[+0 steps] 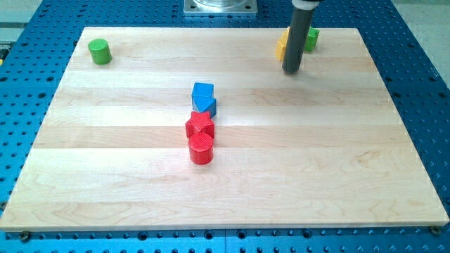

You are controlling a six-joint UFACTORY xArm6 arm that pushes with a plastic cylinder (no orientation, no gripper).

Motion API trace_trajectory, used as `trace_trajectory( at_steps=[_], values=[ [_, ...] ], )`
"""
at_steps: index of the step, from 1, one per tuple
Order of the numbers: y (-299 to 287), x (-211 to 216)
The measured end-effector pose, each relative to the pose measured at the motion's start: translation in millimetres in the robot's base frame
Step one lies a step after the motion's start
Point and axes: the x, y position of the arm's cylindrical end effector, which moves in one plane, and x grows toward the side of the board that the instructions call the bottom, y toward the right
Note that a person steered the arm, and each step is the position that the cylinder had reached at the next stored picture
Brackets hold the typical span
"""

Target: Place the green circle into the hexagon

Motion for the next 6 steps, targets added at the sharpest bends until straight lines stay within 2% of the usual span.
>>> trace_trajectory(
  at_steps=[1, 5, 6],
  values=[
    [-51, 71],
    [-66, 74],
    [-89, 50]
  ],
)
